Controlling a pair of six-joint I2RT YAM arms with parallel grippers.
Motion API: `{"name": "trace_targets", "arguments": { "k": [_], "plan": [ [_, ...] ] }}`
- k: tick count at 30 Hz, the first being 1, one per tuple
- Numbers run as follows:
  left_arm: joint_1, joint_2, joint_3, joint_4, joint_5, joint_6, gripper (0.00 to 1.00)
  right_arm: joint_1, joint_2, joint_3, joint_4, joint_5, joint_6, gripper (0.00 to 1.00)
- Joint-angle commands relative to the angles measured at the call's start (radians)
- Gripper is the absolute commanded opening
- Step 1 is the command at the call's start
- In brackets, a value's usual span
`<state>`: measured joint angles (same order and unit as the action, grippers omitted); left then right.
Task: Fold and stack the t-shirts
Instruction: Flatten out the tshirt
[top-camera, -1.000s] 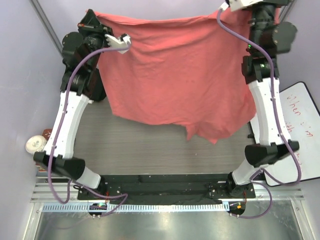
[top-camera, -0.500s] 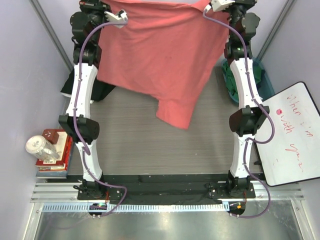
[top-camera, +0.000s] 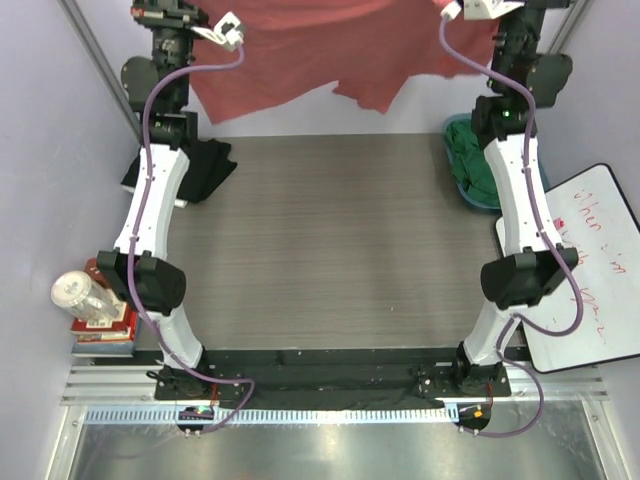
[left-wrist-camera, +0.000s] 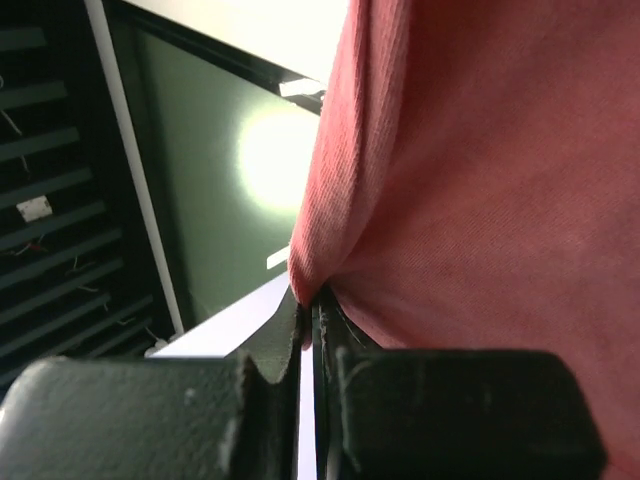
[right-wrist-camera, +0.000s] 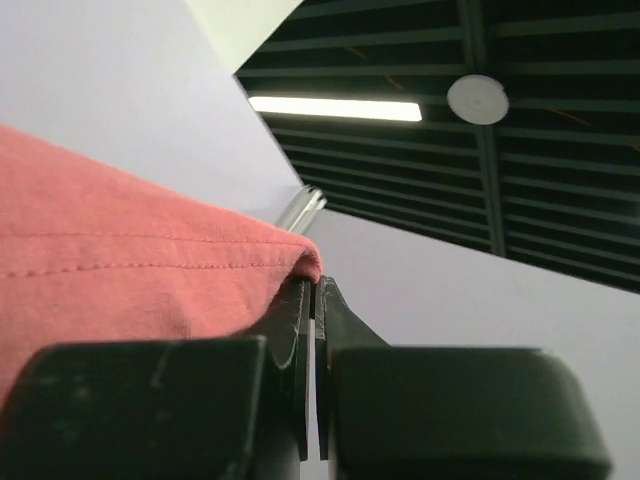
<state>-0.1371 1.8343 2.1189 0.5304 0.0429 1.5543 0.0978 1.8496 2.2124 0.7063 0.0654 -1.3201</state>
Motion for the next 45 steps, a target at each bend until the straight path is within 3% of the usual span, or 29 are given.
{"name": "trace_targets", "arguments": {
  "k": [1,4,5,6,8,11,17,25,35,45],
  "plan": [
    [0.005,-0.078,-0.282,0.158,-0.003,0.013,0.00,-0.004,-0.116,-0.279,-0.010,-0.003,0.073,0.01],
    [-0.016,-0.194,-0.590,0.177,0.022,0.029,0.00,-0.004,-0.284,-0.628,-0.126,-0.051,0.122,0.01],
    [-0.027,-0.228,-0.669,0.162,0.029,0.009,0.00,-0.004,-0.330,-0.813,-0.160,-0.096,0.125,0.01],
    [-0.060,-0.304,-0.815,0.133,0.020,-0.002,0.00,-0.004,-0.387,-0.898,-0.204,-0.152,0.124,0.01],
    [-0.094,-0.386,-0.951,-0.022,0.006,-0.055,0.00,0.000,-0.525,-1.084,-0.382,-0.191,0.146,0.01],
    [-0.160,-0.544,-1.191,-0.293,0.035,-0.187,0.00,0.003,-0.667,-1.230,-0.680,-0.256,0.179,0.02],
    [-0.183,-0.720,-1.489,-0.529,0.089,-0.214,0.00,0.003,-0.785,-1.379,-1.151,-0.320,0.104,0.01],
    [-0.183,-0.782,-1.479,-0.956,0.146,-0.172,0.00,0.003,-0.806,-1.401,-1.516,-0.349,-0.025,0.01],
    [-0.151,-0.785,-1.387,-1.475,0.230,-0.050,0.00,0.002,-0.823,-1.407,-1.800,-0.289,-0.246,0.01],
    [-0.137,-0.811,-1.421,-1.649,0.209,0.064,0.00,-0.009,-0.903,-1.464,-1.915,-0.205,-0.338,0.01]
  ]
}}
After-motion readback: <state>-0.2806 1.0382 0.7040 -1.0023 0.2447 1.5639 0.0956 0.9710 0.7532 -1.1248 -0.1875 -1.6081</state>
